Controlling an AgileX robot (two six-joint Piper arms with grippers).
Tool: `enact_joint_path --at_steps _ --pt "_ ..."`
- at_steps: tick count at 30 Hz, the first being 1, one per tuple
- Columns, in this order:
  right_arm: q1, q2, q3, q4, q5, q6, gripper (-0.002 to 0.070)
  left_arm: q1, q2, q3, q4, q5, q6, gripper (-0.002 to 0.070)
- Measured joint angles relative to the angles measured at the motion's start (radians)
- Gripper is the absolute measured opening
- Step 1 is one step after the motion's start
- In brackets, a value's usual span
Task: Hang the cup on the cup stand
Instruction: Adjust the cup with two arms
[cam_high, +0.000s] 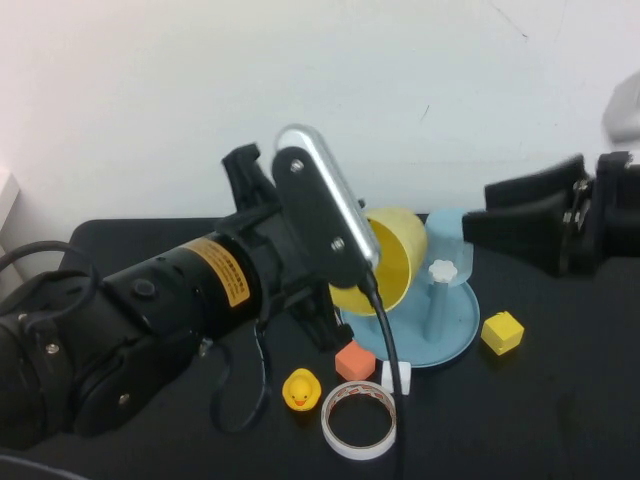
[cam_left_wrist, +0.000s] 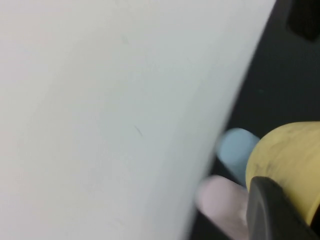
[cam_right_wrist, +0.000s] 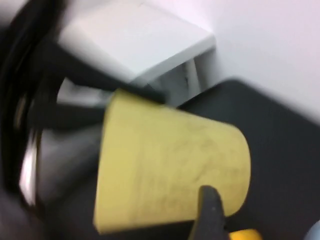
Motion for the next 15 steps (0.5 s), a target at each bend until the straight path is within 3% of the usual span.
enact_joint_path --at_steps 4,7,15 --pt "-0.01 0.014 0.0 0.009 0.051 0.512 0.0473 0.0 0.0 0.0 0.0 -0.094 0.18 0.001" --pt "0.008 0.057 -0.002 0.062 0.165 0.715 0.0474 0.0 -0.002 0.0 0.002 -0.17 0.218 0.001" --pt "0.071 0.171 -0.006 0.192 0.242 0.8 0.0473 0.009 -0.004 0.007 0.007 -0.192 0.241 0.001"
